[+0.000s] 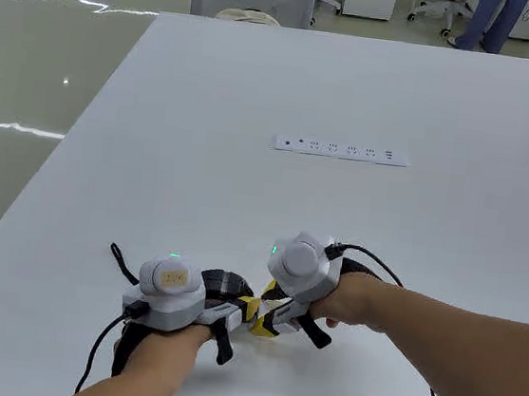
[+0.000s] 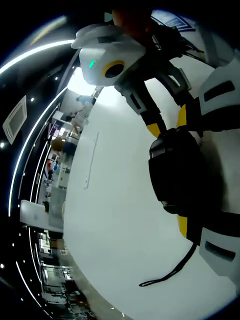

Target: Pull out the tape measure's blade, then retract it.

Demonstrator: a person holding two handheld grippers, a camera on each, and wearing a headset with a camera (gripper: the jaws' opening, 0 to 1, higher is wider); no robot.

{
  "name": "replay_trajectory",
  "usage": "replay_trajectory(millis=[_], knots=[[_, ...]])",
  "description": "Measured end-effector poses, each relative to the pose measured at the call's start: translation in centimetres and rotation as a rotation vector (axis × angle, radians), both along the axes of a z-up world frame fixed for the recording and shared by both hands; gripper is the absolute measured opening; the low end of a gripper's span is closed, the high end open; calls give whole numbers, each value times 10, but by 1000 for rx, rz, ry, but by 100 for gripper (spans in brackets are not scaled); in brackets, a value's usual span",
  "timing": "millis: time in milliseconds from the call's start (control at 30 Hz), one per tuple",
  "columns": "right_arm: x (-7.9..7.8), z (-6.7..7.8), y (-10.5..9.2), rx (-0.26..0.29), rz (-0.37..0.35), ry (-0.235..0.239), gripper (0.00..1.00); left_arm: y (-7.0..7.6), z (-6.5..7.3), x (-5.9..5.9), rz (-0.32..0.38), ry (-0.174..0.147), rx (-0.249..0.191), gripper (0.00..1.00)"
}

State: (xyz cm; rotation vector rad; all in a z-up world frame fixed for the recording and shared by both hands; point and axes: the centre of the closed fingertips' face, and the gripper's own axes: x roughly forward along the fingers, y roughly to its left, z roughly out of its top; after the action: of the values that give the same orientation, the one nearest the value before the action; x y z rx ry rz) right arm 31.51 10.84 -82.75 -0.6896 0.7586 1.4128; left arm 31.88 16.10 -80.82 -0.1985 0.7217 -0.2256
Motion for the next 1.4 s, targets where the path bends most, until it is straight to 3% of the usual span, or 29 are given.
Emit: replay_trajectory(millis=[33,67,100,167,200,267,300,367,500,733,900,967,1100,1167,1300,1367,1400], knots=[[2,3,-1,11,-19,1,38,-3,1,-1,-25,-2,-11,62],[4,6,-3,27,-61,4,41,-8,5,1,-58,-29,-53,64],[4,10,-4,42,-79,8,47,-4,8,1,-55,-36,-48,68],[1,16,-8,76,-128,48,56,3,21,4,-78,-92,-28,77],[0,17,-11,74,-149,55,60,3,26,5,-84,-104,-43,81],[1,21,-19,79,-165,31,65,6,37,6,-118,-125,-52,90],[1,22,-22,87,-171,18,68,6,43,7,-145,-153,-51,93],[0,25,-29,96,-192,6,71,11,54,7,-187,-197,-16,97],[2,35,-43,128,-254,-10,79,19,62,-1,-216,-176,-32,100],[2,60,-69,186,-360,-32,96,40,80,-11,-249,-202,-39,100],[-6,66,-97,198,-404,-62,100,61,83,-25,-260,-210,-24,100],[-7,70,-106,229,-442,-68,100,68,82,-31,-265,-212,-9,100],[-14,78,-126,335,-546,-11,100,82,81,-48,-278,-227,-6,100],[-18,79,-140,325,-552,-38,100,84,82,-57,-296,-231,1,100],[-21,88,-164,327,-585,-86,100,95,88,-65,-259,-245,-25,100],[-24,93,-180,309,-602,-112,100,99,89,-71,-262,-241,-18,100],[-24,95,-192,289,-610,-152,100,99,89,-76,-282,-237,-7,100]])
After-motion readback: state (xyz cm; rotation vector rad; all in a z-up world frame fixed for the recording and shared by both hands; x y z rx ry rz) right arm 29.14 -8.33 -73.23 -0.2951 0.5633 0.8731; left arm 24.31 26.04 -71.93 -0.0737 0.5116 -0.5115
